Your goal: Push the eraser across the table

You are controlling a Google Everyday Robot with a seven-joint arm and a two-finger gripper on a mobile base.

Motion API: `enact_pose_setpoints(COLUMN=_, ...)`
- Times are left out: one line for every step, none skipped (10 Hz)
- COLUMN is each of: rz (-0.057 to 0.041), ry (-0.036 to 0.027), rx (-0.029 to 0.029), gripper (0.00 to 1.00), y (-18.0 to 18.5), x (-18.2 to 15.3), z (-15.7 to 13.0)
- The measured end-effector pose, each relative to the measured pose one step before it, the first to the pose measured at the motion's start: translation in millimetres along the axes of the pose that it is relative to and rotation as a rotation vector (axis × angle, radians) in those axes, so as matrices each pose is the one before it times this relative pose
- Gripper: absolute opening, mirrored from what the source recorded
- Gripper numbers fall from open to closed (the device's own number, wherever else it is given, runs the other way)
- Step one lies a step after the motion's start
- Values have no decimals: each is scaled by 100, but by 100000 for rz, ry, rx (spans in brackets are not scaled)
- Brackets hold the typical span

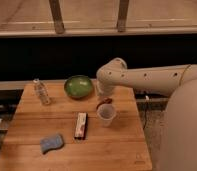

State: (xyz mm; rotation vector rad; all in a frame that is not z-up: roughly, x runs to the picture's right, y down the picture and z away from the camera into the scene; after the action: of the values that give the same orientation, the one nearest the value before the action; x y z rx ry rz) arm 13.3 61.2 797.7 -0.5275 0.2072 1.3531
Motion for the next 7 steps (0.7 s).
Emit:
enact_pose_setpoints(rz=-375, ry=2258, rx=-387, gripper=0, y=381, x=547, z=818)
enact_pose_setpoints(rz=-420, ry=1635, rx=-789, gripper=0, y=588, x=403, z=583)
enact_pose_setpoints(rz=-879, ry=1487, rx=-657, gripper=0, y=655, x=258, z=387)
enact_pose_setpoints(rz=-914, ry=1133, rx=-1232, gripper=0, y=819, x=107, z=168)
enact_pose_setpoints(rz=71, ry=-130, rx=22, gripper=0, y=-36, x=-40, z=-58)
enact_pose_setpoints(rz=345, ry=7, rx=196, gripper=0, y=-251, x=49, z=-15)
enact_pose_setpoints(rz=71, ry=-24, rx=16, gripper=0, y=-42, x=3, z=-11)
